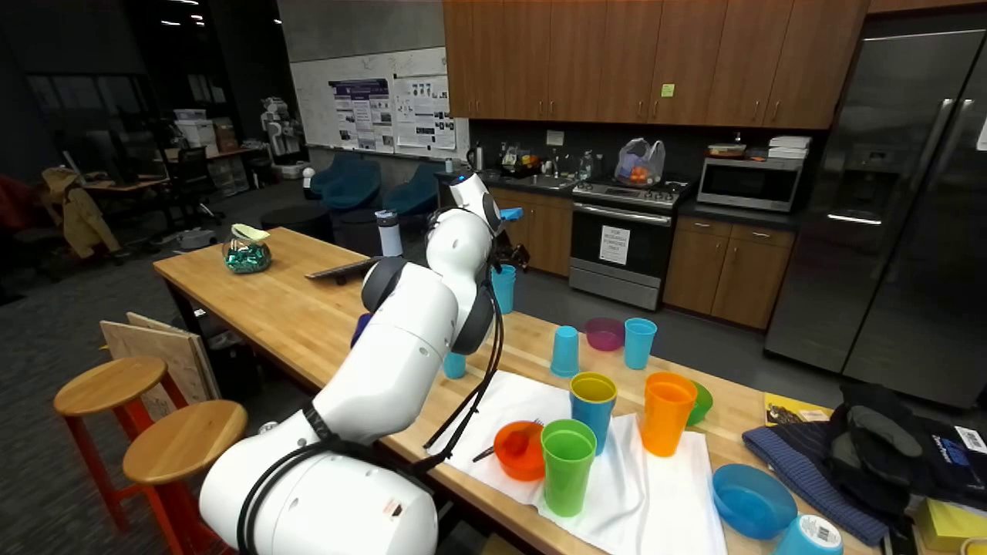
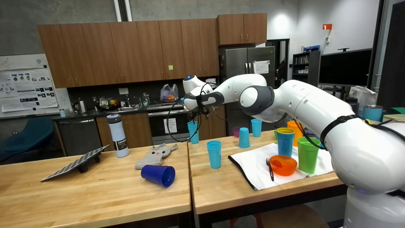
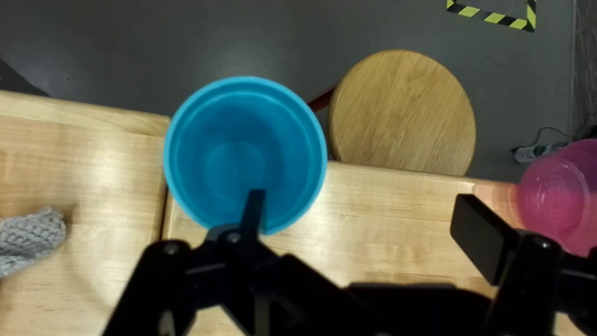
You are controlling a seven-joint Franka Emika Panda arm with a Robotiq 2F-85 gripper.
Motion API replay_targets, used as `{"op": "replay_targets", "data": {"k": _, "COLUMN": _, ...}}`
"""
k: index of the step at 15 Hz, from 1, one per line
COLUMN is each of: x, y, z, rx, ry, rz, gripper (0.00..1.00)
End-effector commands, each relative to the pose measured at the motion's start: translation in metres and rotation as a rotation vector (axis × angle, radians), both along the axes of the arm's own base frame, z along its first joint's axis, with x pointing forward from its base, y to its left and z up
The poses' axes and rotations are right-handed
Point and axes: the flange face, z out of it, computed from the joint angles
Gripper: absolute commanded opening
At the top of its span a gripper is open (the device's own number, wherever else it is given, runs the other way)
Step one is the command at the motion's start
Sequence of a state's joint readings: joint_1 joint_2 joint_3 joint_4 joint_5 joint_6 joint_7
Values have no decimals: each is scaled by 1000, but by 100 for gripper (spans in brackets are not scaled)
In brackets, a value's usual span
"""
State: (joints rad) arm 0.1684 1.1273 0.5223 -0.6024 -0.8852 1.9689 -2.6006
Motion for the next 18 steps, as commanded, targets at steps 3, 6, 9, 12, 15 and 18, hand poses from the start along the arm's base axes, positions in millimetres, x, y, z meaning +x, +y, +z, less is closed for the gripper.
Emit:
{"op": "replay_targets", "data": {"k": 3, "x": 2, "y": -3, "z": 0, "rx": 12, "ry": -12, "rz": 9, "gripper": 100}}
{"op": "replay_targets", "data": {"k": 6, "x": 3, "y": -3, "z": -3, "rx": 21, "ry": -4, "rz": 8, "gripper": 100}}
{"op": "replay_targets", "data": {"k": 9, "x": 3, "y": -4, "z": -6, "rx": 31, "ry": 3, "rz": 9, "gripper": 100}}
{"op": "replay_targets", "data": {"k": 12, "x": 2, "y": -3, "z": -9, "rx": 45, "ry": 14, "rz": 11, "gripper": 69}}
{"op": "replay_targets", "data": {"k": 15, "x": 2, "y": -3, "z": -10, "rx": 53, "ry": 22, "rz": 10, "gripper": 46}}
{"op": "replay_targets", "data": {"k": 18, "x": 1, "y": -2, "z": -9, "rx": 62, "ry": 25, "rz": 14, "gripper": 21}}
